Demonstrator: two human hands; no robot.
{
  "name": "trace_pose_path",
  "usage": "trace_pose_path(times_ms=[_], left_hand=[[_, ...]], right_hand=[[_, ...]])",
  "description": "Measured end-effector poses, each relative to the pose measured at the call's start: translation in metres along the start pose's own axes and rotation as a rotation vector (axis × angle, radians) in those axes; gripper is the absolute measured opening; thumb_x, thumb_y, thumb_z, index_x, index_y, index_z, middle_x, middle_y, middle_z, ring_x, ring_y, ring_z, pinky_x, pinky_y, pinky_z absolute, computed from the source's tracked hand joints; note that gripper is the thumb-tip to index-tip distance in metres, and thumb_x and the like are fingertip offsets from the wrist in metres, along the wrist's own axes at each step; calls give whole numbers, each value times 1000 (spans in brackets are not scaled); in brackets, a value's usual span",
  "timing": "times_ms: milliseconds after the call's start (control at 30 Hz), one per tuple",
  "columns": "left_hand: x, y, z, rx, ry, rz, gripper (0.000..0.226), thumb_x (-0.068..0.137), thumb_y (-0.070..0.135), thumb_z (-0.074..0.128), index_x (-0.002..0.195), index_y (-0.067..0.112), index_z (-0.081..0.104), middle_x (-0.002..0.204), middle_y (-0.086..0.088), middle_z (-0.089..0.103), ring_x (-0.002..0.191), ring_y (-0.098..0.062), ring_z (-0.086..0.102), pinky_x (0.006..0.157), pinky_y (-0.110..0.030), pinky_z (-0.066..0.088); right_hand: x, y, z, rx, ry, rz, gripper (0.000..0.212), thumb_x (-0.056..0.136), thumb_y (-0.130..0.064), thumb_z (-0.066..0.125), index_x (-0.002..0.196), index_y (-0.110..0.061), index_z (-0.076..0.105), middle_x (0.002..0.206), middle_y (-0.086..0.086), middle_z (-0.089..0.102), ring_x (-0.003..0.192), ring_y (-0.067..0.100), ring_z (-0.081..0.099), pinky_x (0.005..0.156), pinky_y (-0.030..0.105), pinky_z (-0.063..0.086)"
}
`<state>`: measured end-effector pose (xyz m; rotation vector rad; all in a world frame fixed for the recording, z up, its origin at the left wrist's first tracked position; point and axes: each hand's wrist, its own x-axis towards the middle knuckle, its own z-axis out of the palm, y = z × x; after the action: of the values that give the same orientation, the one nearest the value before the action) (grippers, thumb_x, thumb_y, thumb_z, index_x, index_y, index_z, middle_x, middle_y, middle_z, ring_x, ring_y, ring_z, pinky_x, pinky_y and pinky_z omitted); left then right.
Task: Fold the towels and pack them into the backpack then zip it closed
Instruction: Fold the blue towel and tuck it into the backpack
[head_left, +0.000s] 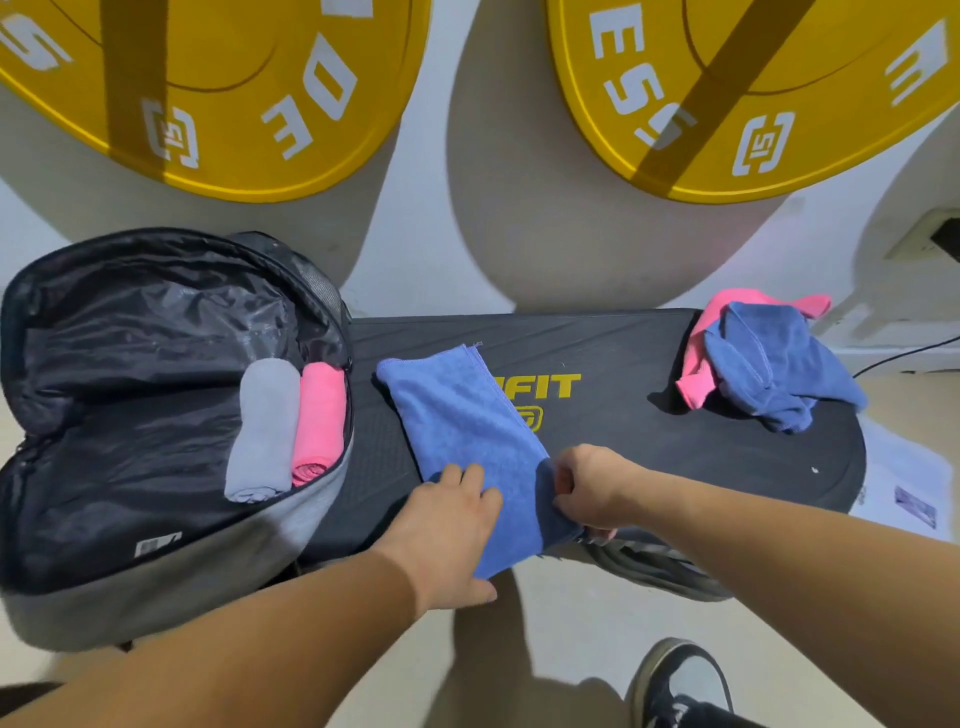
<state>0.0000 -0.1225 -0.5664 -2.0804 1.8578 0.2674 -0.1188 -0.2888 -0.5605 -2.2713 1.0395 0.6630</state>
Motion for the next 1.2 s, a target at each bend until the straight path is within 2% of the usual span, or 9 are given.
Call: trace_pose_path(times_ms=[100,200,300,367,467,600,767,1033,1200], left_hand=[[0,14,4,120,-26,-32,55,80,39,73,114,10,41,117,-18,46,98,-32,51,66,-37,37],[2,10,-1,99,19,-12,35,89,19,60,121,11,46,122,-18,51,99,-33,60,66,-35,34],[-1,-8,-15,-146,41,-19,14,94,28,47,103,19,53,112,-8,59,98,-33,62,70,-35,36],[-5,-23,-19,-319,11,-32,11,92,27,46,84,19,47,100,-3,58,93,-31,59,72,-34,38],[-15,-41,-14,-477,-10,-46,18,89,21,48,73,18,41,79,4,44,81,-26,50,68,-33,35],[-30,-49,-5,-432,61,-19,9,84,10,48,83,18,43,81,7,39,82,-25,48,67,-32,32],[-38,-42,16,-387,38,72,29,81,5,52,98,25,39,106,3,48,99,-23,50,80,-43,49],[-41,-68,15,-431,94,50,17,87,16,52,98,22,63,104,7,49,96,-16,49,74,-35,46],[-48,-65,26,-475,15,27,9,98,29,54,93,25,60,97,9,49,91,-16,48,74,-35,41]], right_hand=[[-3,-3,3,74,-44,45,22,87,-6,47,97,-1,66,73,17,71,52,27,65,63,35,62],[-12,-3,1,-174,104,-134,14,87,-24,57,96,-14,62,97,8,67,80,28,64,69,34,54],[-23,-4,5,-397,161,-404,57,75,-67,67,107,-22,52,108,-3,48,99,22,54,74,33,46],[-25,-3,13,-566,148,-477,77,67,-77,70,118,-23,47,116,-4,42,103,21,48,79,36,46],[-14,6,31,-656,284,-544,59,80,-57,72,123,-24,48,118,0,47,103,24,54,76,38,46],[-9,7,28,-642,382,-655,29,74,-42,75,92,-22,63,94,0,56,77,24,59,54,31,40],[-14,-6,22,-500,363,-678,52,82,-51,25,104,-21,60,107,0,51,94,27,57,68,37,50],[-9,-4,38,-552,406,-872,18,91,-44,60,99,-27,58,93,0,57,75,26,58,51,35,50],[-16,-3,38,-467,357,-762,30,97,-50,47,101,-25,63,107,-1,54,89,25,58,61,33,43]])
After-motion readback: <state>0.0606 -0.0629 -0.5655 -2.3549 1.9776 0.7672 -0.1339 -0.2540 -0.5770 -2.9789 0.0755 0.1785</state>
